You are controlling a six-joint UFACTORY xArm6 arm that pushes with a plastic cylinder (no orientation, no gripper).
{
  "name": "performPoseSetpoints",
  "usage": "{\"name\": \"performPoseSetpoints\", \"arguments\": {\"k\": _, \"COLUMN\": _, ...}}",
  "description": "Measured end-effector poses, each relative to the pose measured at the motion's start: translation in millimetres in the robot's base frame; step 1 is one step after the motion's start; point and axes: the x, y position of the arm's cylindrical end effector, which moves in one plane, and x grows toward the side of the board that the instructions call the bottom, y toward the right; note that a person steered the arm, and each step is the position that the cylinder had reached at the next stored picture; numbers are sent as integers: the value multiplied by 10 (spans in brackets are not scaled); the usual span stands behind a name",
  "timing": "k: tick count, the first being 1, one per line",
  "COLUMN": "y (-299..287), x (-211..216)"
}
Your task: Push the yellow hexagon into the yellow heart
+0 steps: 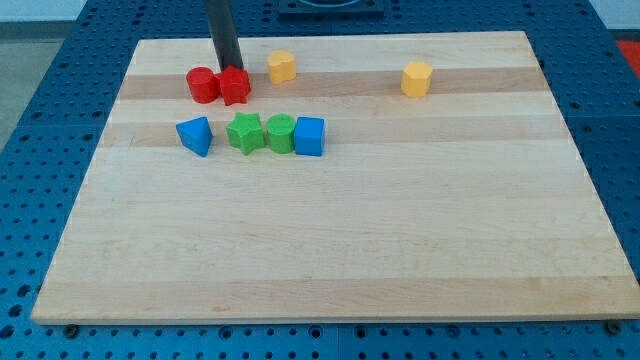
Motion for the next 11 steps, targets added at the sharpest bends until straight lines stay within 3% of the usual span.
{"name": "performPoseSetpoints", "arguments": {"k": 2, "y": 397, "x": -446}}
{"name": "performPoseSetpoints", "arguments": {"k": 3, "y": 690, "x": -392}}
{"name": "performPoseSetpoints", "arguments": {"k": 6, "y": 698, "x": 104}}
{"name": "performPoseSetpoints", "arguments": {"k": 7, "y": 1108, "x": -56}}
{"name": "performPoseSetpoints", "arguments": {"k": 9, "y": 2941, "x": -313}}
{"name": "performPoseSetpoints", "arguments": {"k": 10, "y": 3603, "x": -145}}
{"name": "performPoseSetpoints", "arguments": {"k": 11, "y": 3664, "x": 210}}
